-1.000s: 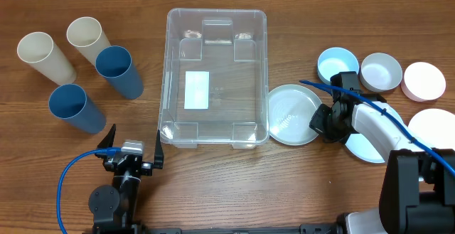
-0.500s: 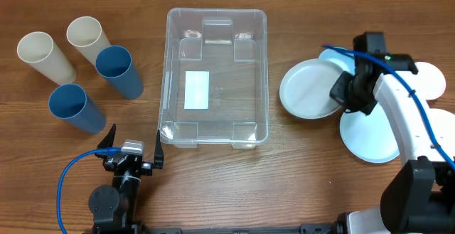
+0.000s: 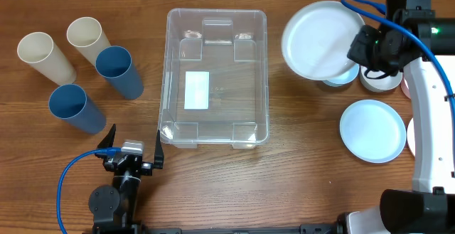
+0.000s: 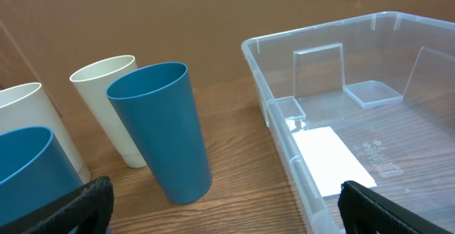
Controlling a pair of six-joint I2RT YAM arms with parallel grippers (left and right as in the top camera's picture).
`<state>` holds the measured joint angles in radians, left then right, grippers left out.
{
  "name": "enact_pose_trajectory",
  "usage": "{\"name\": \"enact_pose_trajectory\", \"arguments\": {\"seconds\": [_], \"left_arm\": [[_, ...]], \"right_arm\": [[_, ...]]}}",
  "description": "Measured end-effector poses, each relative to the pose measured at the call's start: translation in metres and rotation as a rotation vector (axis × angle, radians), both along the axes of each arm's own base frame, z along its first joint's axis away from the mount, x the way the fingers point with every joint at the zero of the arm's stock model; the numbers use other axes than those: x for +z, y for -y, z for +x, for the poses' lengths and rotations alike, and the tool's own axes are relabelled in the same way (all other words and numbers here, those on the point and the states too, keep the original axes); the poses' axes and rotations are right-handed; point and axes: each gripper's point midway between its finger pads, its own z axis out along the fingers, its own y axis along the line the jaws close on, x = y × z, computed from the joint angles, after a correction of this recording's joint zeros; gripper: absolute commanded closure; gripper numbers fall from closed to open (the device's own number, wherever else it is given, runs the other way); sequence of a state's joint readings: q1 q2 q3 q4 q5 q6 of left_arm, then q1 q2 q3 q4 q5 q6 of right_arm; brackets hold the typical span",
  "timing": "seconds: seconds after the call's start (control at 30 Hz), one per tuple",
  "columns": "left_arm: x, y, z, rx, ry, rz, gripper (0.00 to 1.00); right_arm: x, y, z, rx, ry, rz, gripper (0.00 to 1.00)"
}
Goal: Pack container
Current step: 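Lift the white plate and lower it flat into the bin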
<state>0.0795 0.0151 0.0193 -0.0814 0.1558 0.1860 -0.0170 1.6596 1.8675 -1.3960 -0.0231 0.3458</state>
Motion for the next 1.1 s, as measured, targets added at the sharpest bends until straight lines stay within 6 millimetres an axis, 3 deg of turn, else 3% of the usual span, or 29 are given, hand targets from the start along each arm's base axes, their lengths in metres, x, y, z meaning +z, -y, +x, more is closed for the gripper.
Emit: {"name": "enact_pose_trajectory", "arguments": {"seconds": [0.3,0.4,0.47,0.6,0.73,0.8,0.93,1.1], "left_arm": [[0.0,0.0,0.0,0.0,0.0,0.0,0.0],[0.0,0.0,0.0,0.0,0.0,0.0,0.0],[0.0,0.0,0.0,0.0,0.0,0.0,0.0],[0.0,0.0,0.0,0.0,0.0,0.0,0.0],[0.0,0.0,0.0,0.0,0.0,0.0,0.0],[0.0,0.0,0.0,0.0,0.0,0.0,0.0],[0.0,0.0,0.0,0.0,0.0,0.0,0.0],[0.0,0.0,0.0,0.0,0.0,0.0,0.0]], "right_arm": [[0.004,-0.147,-0.021,0.459,0.026,0.115,0.96],[-0.014,-0.188,-0.03,0.562,0.027,0.115,0.96],[-0.03,-0.203,-0.036,0.592,0.012,0.112,0.96],[-0.073,-0.21,-0.037,0.587,-0.055,0.091,0.96],[-0.131,-0.209,-0.035,0.57,-0.185,0.058,0.96],[-0.148,-0.209,-0.034,0.567,-0.217,0.05,0.96],[-0.166,-0.211,-0.028,0.568,-0.214,0.046,0.96],[-0.172,-0.214,-0.027,0.58,-0.197,0.046,0.96]]}}
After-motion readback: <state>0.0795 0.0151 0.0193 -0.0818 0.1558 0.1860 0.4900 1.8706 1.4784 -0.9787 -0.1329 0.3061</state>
